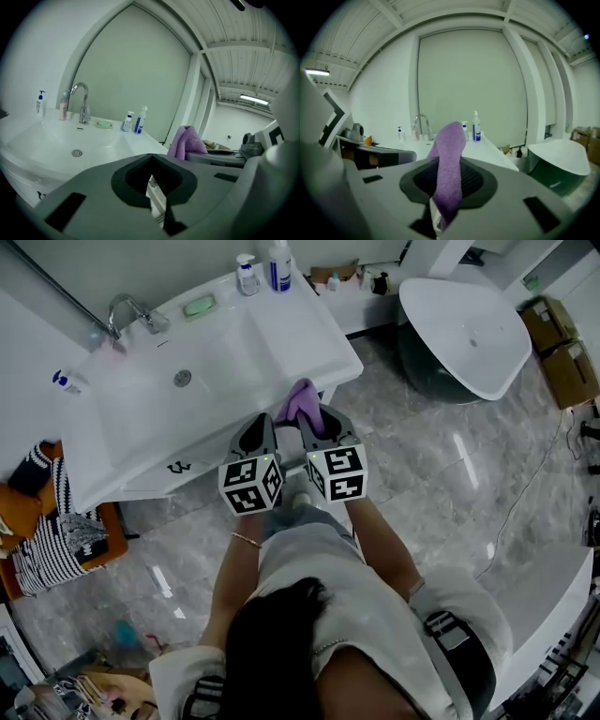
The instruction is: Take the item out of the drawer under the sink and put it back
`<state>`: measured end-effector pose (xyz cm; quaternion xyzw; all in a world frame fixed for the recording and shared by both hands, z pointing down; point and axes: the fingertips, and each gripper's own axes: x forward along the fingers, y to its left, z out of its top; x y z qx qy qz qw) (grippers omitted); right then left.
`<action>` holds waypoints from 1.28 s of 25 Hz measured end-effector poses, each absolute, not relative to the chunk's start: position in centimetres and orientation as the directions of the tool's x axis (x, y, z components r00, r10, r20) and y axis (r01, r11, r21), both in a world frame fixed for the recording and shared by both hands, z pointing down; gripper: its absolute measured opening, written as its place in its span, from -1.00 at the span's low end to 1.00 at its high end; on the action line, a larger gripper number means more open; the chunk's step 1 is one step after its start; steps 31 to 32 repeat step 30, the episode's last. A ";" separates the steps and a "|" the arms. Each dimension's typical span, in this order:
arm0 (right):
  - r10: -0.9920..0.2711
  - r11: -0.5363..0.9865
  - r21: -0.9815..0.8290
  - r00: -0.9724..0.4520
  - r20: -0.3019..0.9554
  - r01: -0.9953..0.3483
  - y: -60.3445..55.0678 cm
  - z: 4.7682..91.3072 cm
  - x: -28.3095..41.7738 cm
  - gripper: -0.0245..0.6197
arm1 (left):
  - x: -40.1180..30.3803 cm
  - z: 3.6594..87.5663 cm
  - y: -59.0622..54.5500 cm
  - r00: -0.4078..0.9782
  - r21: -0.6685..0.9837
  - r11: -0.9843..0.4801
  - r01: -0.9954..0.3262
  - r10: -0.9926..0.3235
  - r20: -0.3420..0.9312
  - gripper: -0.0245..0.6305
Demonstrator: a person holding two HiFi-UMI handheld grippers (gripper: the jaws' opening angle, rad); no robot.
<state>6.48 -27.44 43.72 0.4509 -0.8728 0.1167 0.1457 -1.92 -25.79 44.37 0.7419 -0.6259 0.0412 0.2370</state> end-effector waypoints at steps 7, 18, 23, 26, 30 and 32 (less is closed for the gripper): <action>-0.766 0.566 -0.046 -0.545 0.339 -0.823 -27.4 42.8 6.2 -0.63 | -1.3 43.5 -25.7 0.227 0.288 -0.129 -0.949 -0.912 0.341 -0.92; -0.773 0.563 -0.031 -0.539 0.335 -0.826 -27.3 42.8 6.1 -0.63 | -0.9 43.8 -25.5 0.240 0.285 -0.144 -0.948 -0.910 0.338 -0.92; -0.772 0.570 -0.026 -0.546 0.326 -0.821 -27.2 42.8 5.8 -0.63 | -0.8 43.4 -25.1 0.236 0.211 -0.172 -0.962 -0.913 0.334 -0.92; -0.769 0.576 -0.025 -0.552 0.324 -0.817 -27.1 42.8 5.6 -0.63 | -0.9 43.5 -25.1 0.238 0.226 -0.168 -0.959 -0.914 0.330 -0.92; -0.767 0.582 -0.023 -0.559 0.315 -0.813 -27.4 42.6 5.0 -0.63 | -1.4 43.4 -25.3 0.232 0.232 -0.161 -0.959 -0.917 0.324 -0.92; -0.767 0.582 -0.023 -0.559 0.315 -0.813 -27.4 42.6 5.0 -0.63 | -1.4 43.4 -25.3 0.232 0.232 -0.161 -0.959 -0.917 0.324 -0.92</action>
